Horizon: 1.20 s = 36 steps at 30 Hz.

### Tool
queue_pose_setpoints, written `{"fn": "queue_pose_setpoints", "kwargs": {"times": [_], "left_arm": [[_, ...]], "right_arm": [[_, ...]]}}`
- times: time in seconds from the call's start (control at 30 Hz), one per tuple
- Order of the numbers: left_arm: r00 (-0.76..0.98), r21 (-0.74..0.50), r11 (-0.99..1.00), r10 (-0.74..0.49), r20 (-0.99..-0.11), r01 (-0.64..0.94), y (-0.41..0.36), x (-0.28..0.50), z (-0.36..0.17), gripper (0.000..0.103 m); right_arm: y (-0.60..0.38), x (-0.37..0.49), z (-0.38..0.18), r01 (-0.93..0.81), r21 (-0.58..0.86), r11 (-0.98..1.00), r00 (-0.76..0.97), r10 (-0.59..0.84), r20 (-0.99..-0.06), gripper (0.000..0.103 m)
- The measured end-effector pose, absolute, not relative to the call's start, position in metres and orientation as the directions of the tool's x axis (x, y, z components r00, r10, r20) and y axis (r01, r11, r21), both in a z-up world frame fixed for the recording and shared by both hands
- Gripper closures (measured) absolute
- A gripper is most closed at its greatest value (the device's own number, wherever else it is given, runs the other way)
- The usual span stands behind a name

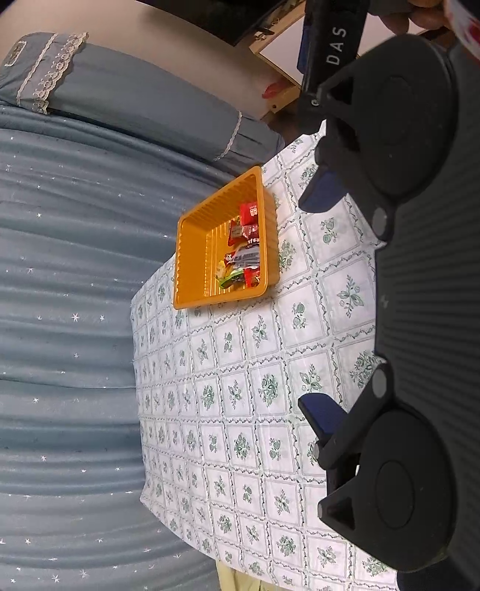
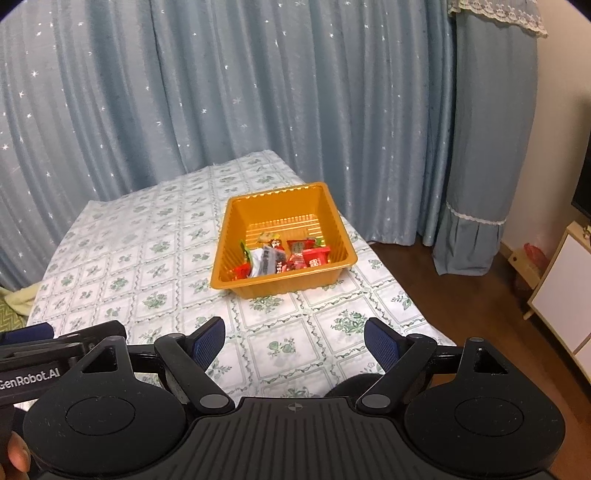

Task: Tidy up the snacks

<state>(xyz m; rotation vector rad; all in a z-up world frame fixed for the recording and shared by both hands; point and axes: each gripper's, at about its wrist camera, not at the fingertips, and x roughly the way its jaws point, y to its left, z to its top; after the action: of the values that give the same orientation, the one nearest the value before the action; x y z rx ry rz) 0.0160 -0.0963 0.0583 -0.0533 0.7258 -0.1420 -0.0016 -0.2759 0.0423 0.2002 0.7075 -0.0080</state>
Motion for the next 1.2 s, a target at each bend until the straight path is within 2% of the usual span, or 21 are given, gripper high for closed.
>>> {"fn": "queue_pose_setpoints", "kwargs": {"times": [1.2], "left_arm": [[0.746, -0.085, 0.992, -0.125, -0.654, 0.091, -0.095, 0.002, 0.061, 0.0]], "right_arm": [[-0.274, -0.021, 0.044, 0.081, 0.179, 0.981, 0.776, 0.051, -0.629, 0.021]]}}
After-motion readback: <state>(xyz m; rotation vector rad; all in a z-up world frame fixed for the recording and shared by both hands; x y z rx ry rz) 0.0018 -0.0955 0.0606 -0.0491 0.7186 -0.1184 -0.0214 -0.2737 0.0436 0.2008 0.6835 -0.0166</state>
